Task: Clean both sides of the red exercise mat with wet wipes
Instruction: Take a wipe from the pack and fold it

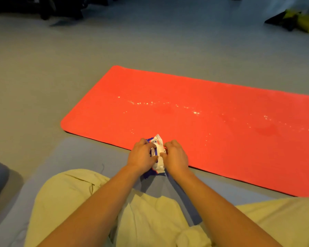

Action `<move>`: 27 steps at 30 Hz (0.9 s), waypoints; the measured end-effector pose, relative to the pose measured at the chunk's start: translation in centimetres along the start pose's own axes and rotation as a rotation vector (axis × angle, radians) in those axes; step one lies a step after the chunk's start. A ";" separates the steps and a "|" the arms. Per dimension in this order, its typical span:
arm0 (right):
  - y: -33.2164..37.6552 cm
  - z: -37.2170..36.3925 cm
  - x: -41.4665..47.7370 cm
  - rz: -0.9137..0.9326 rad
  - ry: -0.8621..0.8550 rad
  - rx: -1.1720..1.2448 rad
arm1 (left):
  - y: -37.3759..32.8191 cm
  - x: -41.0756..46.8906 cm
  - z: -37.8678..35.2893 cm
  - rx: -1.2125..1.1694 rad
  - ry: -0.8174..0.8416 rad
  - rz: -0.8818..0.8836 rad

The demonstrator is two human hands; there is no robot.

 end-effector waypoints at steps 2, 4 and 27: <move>0.2 0.3 -0.1 0.067 -0.025 -0.043 | 0.1 -0.1 -0.1 -0.020 -0.022 0.035; 0.2 0.5 -0.2 0.117 -0.044 -0.073 | 0.2 -0.1 -0.4 -0.038 -0.045 0.065; 2.0 -0.2 -0.3 0.275 0.109 -0.002 | 1.9 0.8 1.4 -0.285 -0.108 0.314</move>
Point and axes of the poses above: each hand's wrist, its own x-axis towards the middle knuckle, its own z-axis out of the back of the hand, y = z × x, the point moved 6 cm from there along x, towards the middle knuckle, and after that the axes turned 10 degrees about z, right-handed, at the moved point
